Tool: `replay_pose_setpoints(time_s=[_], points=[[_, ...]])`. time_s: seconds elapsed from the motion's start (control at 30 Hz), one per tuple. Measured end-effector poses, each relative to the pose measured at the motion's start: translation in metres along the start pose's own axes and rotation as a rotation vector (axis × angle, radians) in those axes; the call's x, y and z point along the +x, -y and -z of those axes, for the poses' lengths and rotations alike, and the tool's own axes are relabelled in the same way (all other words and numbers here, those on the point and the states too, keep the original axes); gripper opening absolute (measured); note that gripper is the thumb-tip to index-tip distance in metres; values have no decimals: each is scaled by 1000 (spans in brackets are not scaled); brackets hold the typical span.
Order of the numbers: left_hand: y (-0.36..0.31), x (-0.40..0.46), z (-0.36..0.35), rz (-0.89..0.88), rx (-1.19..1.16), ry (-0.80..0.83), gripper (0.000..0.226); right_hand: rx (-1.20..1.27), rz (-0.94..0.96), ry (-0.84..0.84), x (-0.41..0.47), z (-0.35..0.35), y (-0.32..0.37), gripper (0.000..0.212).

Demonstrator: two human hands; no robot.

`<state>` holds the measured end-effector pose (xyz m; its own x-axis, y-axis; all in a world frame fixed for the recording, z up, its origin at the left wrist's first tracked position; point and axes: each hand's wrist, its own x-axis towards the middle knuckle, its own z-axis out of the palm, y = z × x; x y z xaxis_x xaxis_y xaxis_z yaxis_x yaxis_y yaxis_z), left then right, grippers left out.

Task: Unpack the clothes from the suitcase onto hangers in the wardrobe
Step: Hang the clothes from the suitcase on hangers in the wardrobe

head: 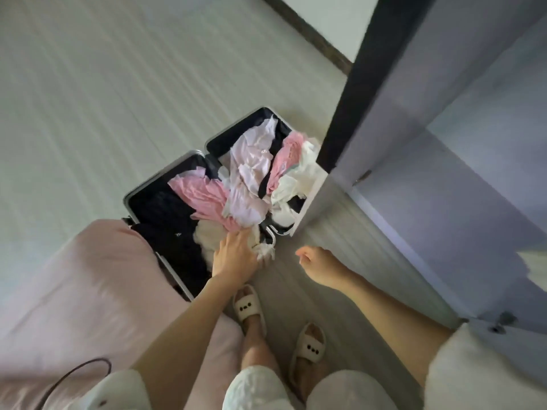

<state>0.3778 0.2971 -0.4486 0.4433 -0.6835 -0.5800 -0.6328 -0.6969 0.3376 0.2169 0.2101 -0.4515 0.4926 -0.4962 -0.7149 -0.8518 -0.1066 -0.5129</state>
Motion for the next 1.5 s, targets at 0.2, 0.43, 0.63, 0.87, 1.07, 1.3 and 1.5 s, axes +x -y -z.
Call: replay_pose_setpoints(time_s=[0.2,0.43,0.63,0.87,1.07,1.3,1.5], points=[[90,70,13,110,-131,3,48,-74,-17,69,101,-48,53,36],[165,185,-48,153,-106,64,47,-47,-81,99,241,-108,40,39],[204,297,-151,238,-236,163,42,-227,-96,81,372,-157,-33,48],[221,411,-251,594,-880,100,50,-275,-239,-49,471,-195,-96,56],[211,457,-280,773,-1191,-76,18,-267,-225,-51,475,-196,-102,54],[191,387,-183,634,-876,-230,34,-26,-330,113,419,-156,-65,37],[163,310,-66,451,-759,-230,36,20,-220,136,339,-118,20,43]])
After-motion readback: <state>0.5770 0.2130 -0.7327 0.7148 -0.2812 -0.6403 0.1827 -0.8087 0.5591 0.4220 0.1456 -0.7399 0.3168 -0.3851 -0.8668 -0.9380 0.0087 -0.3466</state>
